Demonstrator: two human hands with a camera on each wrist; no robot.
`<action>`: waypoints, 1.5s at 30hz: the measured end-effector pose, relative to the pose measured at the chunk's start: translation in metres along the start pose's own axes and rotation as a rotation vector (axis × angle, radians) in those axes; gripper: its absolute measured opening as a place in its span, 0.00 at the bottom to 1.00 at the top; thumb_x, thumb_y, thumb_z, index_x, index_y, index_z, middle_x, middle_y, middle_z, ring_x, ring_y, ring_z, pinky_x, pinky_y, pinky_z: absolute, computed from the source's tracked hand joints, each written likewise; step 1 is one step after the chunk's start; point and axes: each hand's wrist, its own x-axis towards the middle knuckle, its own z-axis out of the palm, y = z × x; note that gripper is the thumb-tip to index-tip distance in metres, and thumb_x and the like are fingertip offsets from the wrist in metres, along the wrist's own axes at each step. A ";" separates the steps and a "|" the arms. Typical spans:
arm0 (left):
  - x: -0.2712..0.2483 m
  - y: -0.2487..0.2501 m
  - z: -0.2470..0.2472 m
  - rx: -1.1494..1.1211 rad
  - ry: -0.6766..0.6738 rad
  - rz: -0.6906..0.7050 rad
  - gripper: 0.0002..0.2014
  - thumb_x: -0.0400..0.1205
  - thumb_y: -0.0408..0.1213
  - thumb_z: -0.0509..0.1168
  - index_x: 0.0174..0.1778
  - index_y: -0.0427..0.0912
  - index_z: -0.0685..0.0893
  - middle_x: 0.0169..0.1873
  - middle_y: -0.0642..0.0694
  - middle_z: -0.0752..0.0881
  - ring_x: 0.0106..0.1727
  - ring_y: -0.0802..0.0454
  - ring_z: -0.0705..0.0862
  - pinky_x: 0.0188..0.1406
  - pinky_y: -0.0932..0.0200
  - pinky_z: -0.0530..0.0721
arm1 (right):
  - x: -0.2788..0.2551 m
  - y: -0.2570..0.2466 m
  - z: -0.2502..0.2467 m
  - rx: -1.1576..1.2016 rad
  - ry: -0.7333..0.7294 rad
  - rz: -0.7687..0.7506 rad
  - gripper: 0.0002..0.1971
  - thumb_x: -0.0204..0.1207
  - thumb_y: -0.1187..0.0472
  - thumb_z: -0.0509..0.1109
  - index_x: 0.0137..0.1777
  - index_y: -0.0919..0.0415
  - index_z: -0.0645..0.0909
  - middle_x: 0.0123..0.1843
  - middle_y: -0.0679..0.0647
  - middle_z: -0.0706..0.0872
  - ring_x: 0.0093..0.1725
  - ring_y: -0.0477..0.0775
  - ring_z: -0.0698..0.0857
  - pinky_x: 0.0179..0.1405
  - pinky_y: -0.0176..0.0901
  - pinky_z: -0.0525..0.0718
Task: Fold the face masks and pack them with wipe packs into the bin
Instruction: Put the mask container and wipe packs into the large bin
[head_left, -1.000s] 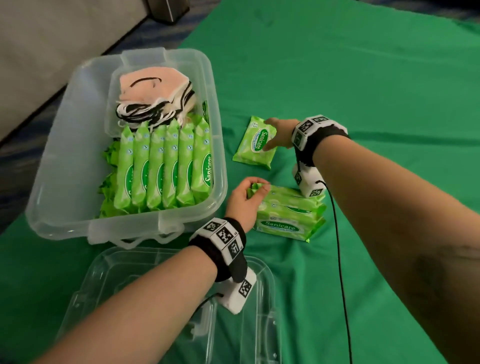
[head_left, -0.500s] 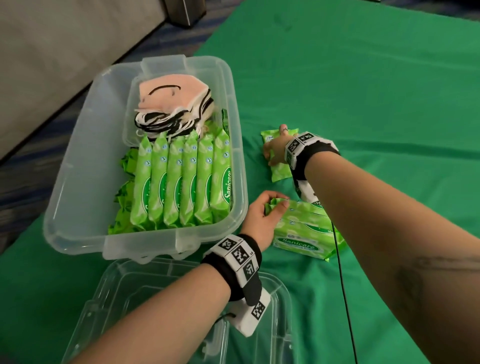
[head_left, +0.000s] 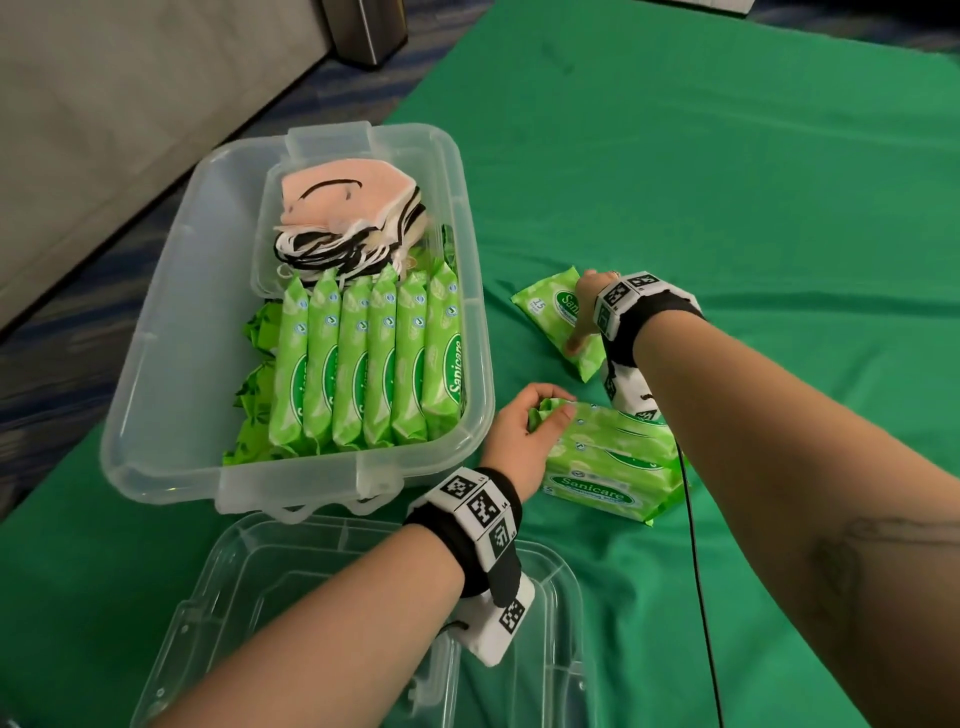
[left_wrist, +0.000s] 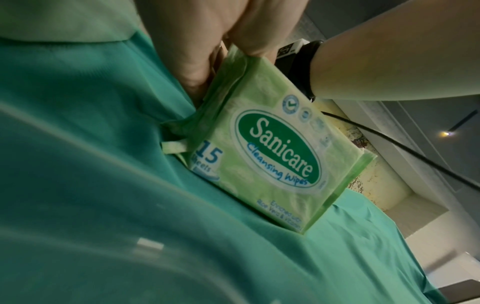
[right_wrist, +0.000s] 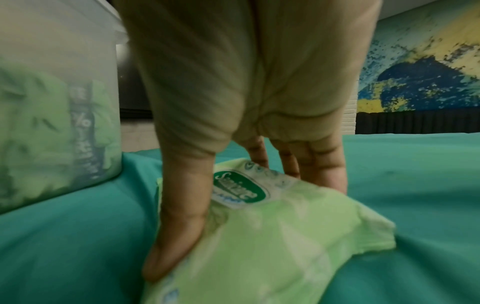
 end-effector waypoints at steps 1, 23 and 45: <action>0.000 -0.001 0.000 0.004 0.002 0.003 0.10 0.81 0.43 0.66 0.38 0.67 0.81 0.45 0.41 0.83 0.44 0.52 0.74 0.47 0.51 0.74 | -0.004 0.000 0.001 0.025 0.040 -0.001 0.61 0.32 0.37 0.86 0.65 0.67 0.69 0.56 0.61 0.83 0.56 0.69 0.83 0.54 0.61 0.83; -0.002 0.022 0.003 0.316 0.003 -0.044 0.25 0.85 0.39 0.59 0.79 0.47 0.63 0.80 0.43 0.61 0.80 0.49 0.61 0.75 0.59 0.58 | -0.191 0.047 0.037 0.237 -0.043 -0.266 0.33 0.79 0.40 0.57 0.78 0.58 0.60 0.73 0.63 0.74 0.70 0.61 0.75 0.71 0.51 0.70; 0.005 0.035 0.020 0.283 0.250 -0.226 0.17 0.87 0.39 0.50 0.46 0.32 0.80 0.45 0.31 0.79 0.48 0.39 0.75 0.44 0.54 0.68 | -0.220 0.027 0.081 -0.125 0.355 -0.187 0.41 0.57 0.42 0.75 0.66 0.63 0.64 0.59 0.59 0.76 0.59 0.61 0.77 0.64 0.55 0.66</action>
